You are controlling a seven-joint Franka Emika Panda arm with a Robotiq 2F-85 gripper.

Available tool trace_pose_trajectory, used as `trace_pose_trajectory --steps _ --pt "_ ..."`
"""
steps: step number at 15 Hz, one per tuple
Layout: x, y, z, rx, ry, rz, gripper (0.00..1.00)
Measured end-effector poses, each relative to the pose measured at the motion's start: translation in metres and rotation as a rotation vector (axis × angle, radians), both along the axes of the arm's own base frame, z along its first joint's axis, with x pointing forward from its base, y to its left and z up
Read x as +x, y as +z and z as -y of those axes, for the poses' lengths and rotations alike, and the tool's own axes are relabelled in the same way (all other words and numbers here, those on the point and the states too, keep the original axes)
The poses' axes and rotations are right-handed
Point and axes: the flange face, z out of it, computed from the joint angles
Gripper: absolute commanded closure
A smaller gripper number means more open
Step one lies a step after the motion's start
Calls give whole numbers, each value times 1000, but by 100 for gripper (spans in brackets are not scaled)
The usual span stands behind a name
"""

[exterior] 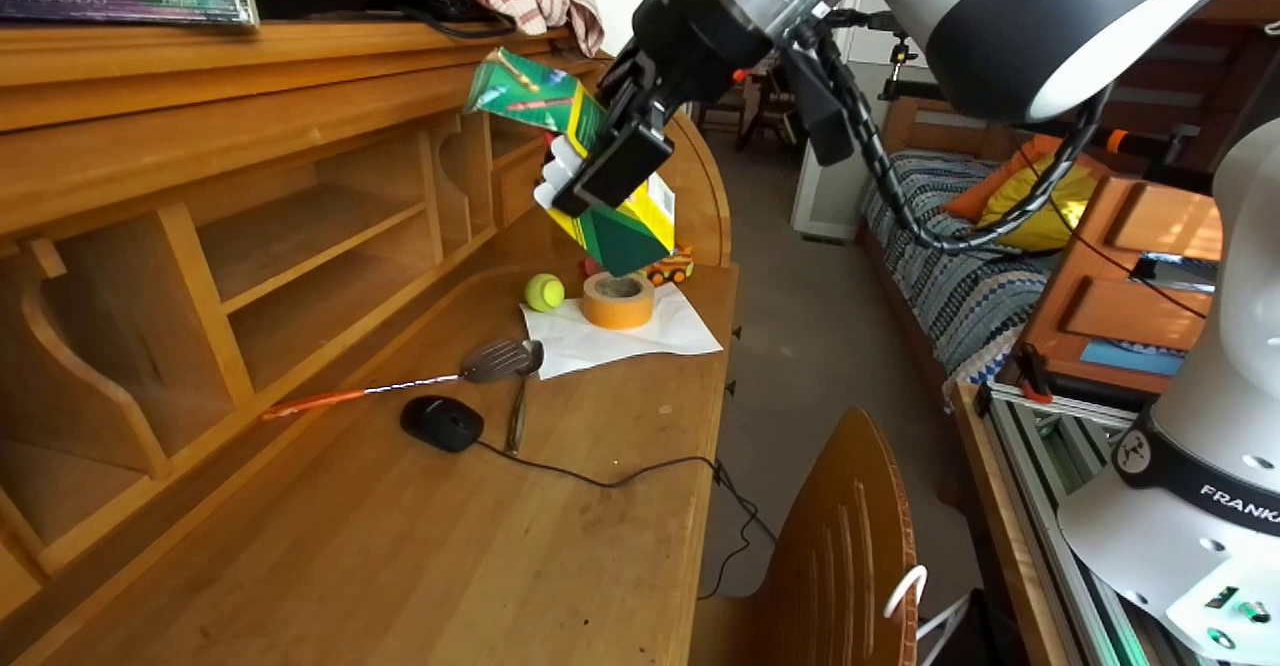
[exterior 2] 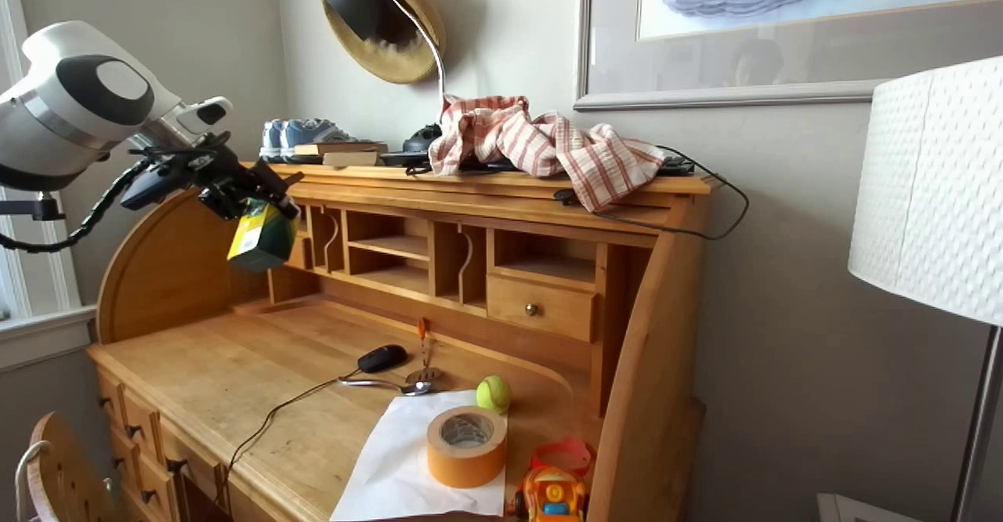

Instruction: Put the box of crayons on top

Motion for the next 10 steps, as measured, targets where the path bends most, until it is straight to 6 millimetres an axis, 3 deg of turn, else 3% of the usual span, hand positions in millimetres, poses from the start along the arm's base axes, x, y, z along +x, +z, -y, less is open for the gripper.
trace_pose_trajectory --steps 2,3,7,10 --pt "-6 5 2 -1 -6 10 20" --pt "-7 5 2 -2 -7 10 45" --pt "-6 5 5 1 -20 15 45" --pt "-3 36 12 14 -78 111 45"
